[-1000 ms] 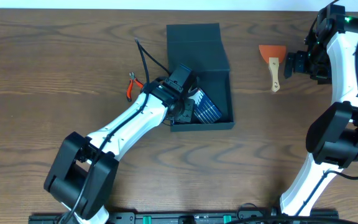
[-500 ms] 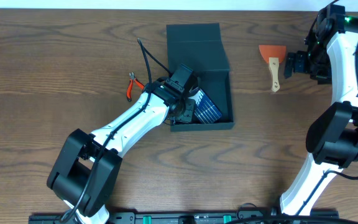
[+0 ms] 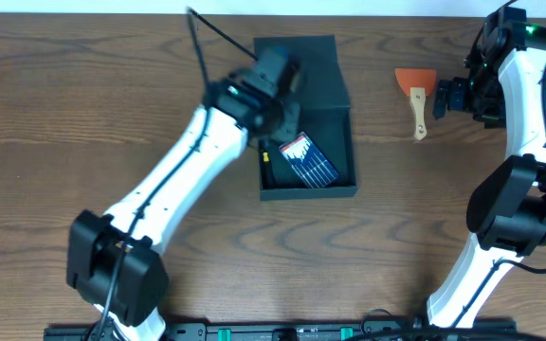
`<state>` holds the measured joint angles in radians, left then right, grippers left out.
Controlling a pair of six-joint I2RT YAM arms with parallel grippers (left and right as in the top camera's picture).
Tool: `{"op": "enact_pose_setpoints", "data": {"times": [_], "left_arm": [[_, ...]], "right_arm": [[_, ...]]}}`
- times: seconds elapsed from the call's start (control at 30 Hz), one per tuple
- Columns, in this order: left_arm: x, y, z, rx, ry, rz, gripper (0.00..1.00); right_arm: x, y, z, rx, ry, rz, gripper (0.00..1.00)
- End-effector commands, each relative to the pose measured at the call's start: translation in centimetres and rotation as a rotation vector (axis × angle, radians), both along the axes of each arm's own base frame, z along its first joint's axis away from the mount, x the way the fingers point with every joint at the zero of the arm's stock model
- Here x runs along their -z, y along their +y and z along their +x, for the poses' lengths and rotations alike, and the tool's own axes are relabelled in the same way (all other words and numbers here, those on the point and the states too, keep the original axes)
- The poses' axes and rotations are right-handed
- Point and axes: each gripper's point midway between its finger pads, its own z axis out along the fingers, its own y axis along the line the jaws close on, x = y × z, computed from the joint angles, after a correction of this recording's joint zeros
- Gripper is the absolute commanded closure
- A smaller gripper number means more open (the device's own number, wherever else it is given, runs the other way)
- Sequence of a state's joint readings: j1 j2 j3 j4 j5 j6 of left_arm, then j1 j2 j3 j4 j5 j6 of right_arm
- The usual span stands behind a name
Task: Pack container
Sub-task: 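Move the left gripper back left over the red-handled pliers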
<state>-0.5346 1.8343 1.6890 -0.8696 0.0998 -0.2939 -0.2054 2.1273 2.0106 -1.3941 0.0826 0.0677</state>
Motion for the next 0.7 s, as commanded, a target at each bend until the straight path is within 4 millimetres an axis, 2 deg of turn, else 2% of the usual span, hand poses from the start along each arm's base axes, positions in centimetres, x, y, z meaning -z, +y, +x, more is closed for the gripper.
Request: {"op": "enact_pose_setpoints", "data": {"times": [0.0, 0.03, 0.07, 0.23, 0.33, 0.43, 0.67], "left_arm": [[-0.7, 5.7, 2.0, -0.128, -0.027, 0.108, 0.58], [-0.4, 7.4, 2.0, -0.162, 0.000, 0.124, 0.51], [-0.1, 8.8, 2.0, -0.191, 0.023, 0.135, 0.47], [0.7, 15.6, 2.3, -0.342, 0.099, 0.160, 0.44], [1.3, 18.0, 2.4, -0.389, 0.119, 0.160, 0.38], [2.3, 19.0, 2.6, -0.365, 0.122, 0.180, 0.33], [6.6, 18.8, 3.4, -0.271, 0.170, 0.231, 0.26]], "right_arm": [[0.1, -0.2, -0.1, -0.001, 0.006, -0.002, 0.01], [0.1, -0.2, -0.1, -0.001, 0.006, -0.002, 0.01], [0.1, -0.2, -0.1, -0.001, 0.006, -0.002, 0.01], [0.1, -0.2, -0.1, -0.001, 0.006, -0.002, 0.01], [0.1, -0.2, -0.1, -0.001, 0.006, -0.002, 0.01], [0.1, -0.2, -0.1, -0.001, 0.006, -0.002, 0.01], [0.1, -0.2, -0.1, -0.001, 0.006, -0.002, 0.01]]}}
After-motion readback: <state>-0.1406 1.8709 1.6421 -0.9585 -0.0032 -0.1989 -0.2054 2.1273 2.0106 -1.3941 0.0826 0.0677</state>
